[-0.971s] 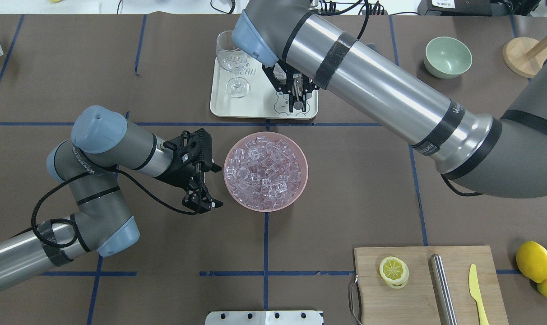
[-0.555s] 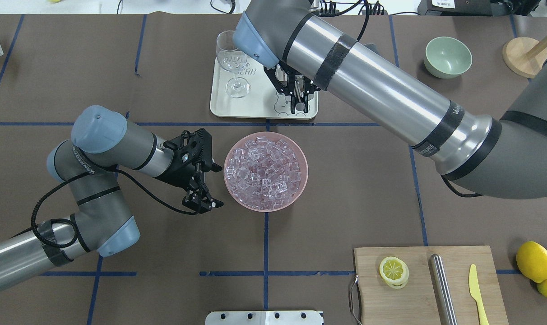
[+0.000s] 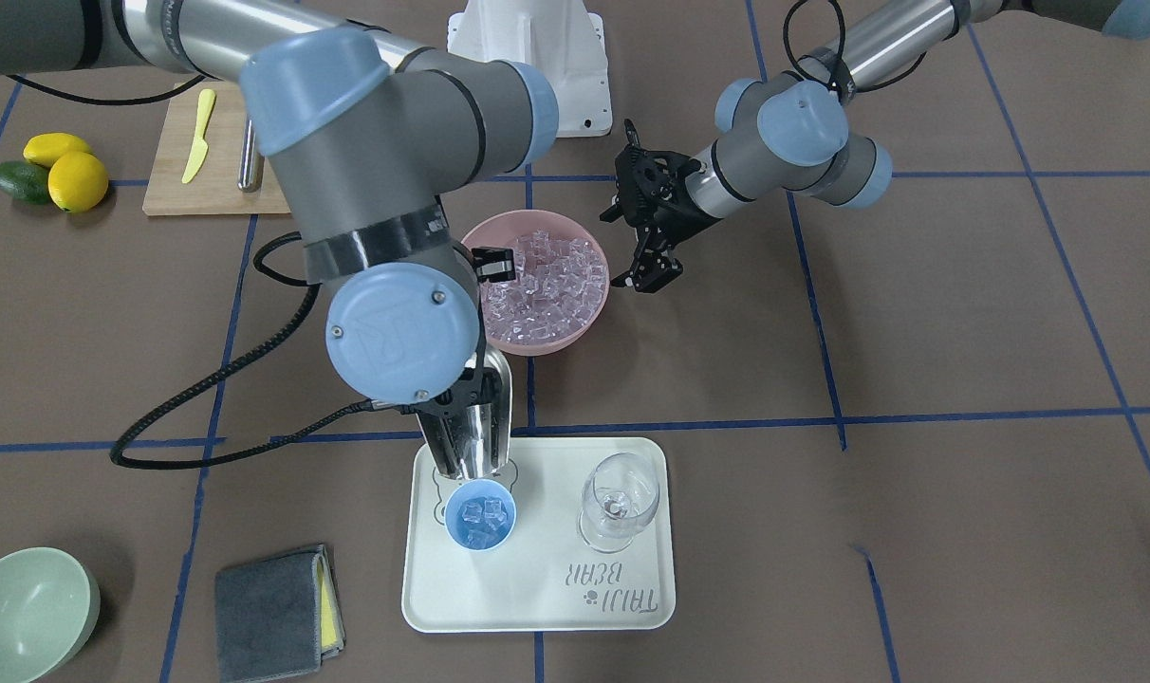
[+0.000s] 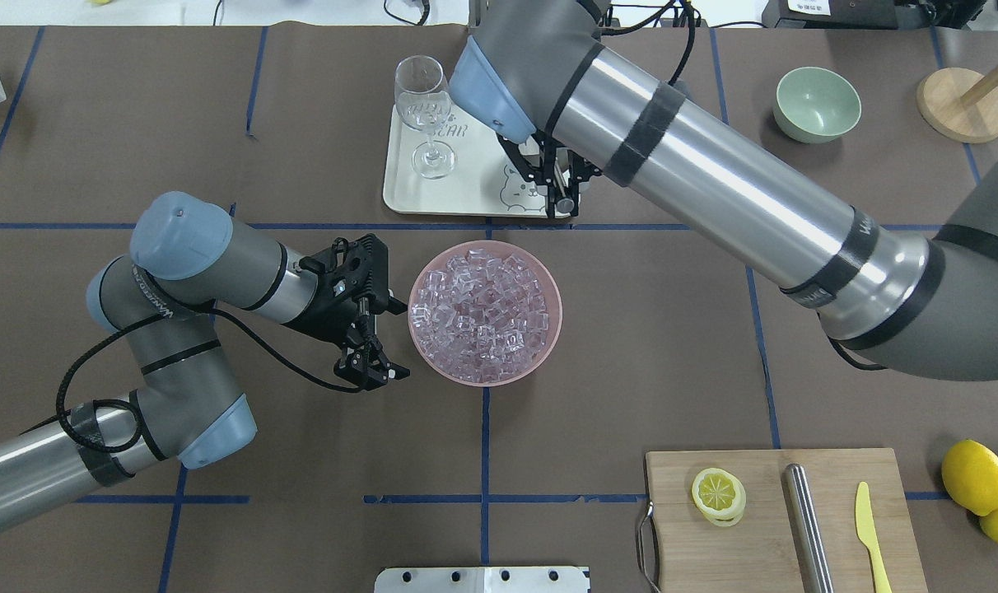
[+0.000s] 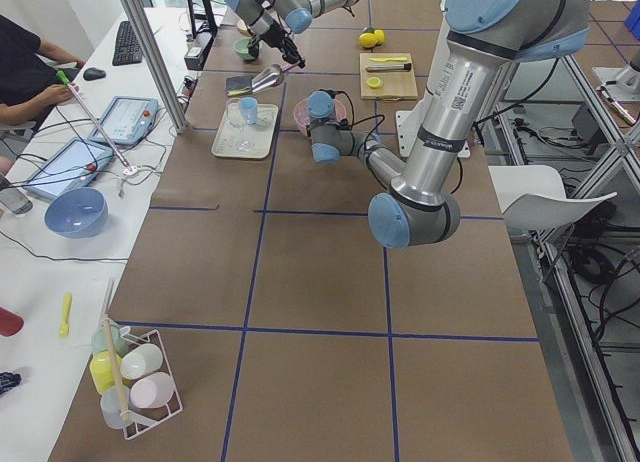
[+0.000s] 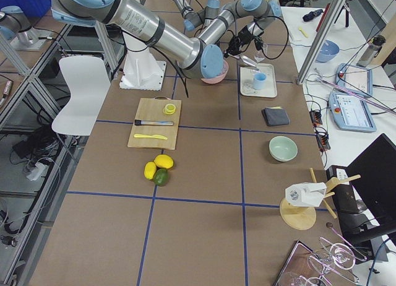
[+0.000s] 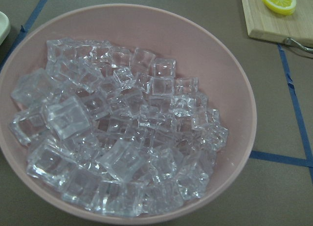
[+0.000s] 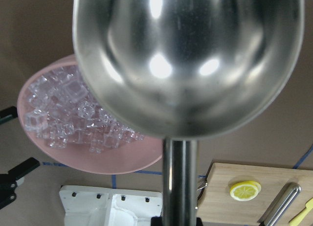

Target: Put ice in cup with scoop

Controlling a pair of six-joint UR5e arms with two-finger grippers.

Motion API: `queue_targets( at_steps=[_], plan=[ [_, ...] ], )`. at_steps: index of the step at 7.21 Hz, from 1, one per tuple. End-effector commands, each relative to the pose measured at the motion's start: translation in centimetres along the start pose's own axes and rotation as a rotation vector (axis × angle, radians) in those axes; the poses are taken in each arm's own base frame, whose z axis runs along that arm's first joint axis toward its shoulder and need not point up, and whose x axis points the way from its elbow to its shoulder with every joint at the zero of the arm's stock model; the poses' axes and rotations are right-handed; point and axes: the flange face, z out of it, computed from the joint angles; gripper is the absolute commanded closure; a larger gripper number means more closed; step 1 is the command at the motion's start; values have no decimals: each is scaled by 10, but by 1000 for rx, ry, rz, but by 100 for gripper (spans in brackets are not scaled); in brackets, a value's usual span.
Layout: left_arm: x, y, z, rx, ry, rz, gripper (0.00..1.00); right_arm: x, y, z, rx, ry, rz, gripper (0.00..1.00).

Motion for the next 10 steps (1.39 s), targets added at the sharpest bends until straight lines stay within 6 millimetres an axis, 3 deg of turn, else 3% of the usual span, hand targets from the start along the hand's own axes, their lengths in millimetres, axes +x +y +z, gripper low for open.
queue_targets(
  at_steps=[1, 2, 3, 5, 6, 7, 10],
  plan=[
    [0, -2, 0, 1, 0, 1, 0, 90, 59, 45, 78, 2, 19, 100],
    [0, 1, 0, -2, 0, -2, 0, 144, 78, 49, 161, -32, 62, 100],
    [0, 2, 0, -5, 2, -4, 0, 185, 95, 65, 211, -53, 88, 100],
    [-5, 3, -4, -6, -12, -8, 0, 225, 116, 83, 337, 70, 234, 100],
    [-7, 10, -9, -12, -18, -14, 0, 255, 121, 103, 371, 77, 217, 100],
    [-15, 18, -18, -19, -37, -25, 0, 284, 117, 126, 394, 71, 199, 100],
    [-48, 46, -56, -44, -114, -73, 0, 323, 109, 163, 385, 62, 211, 100]
  ],
)
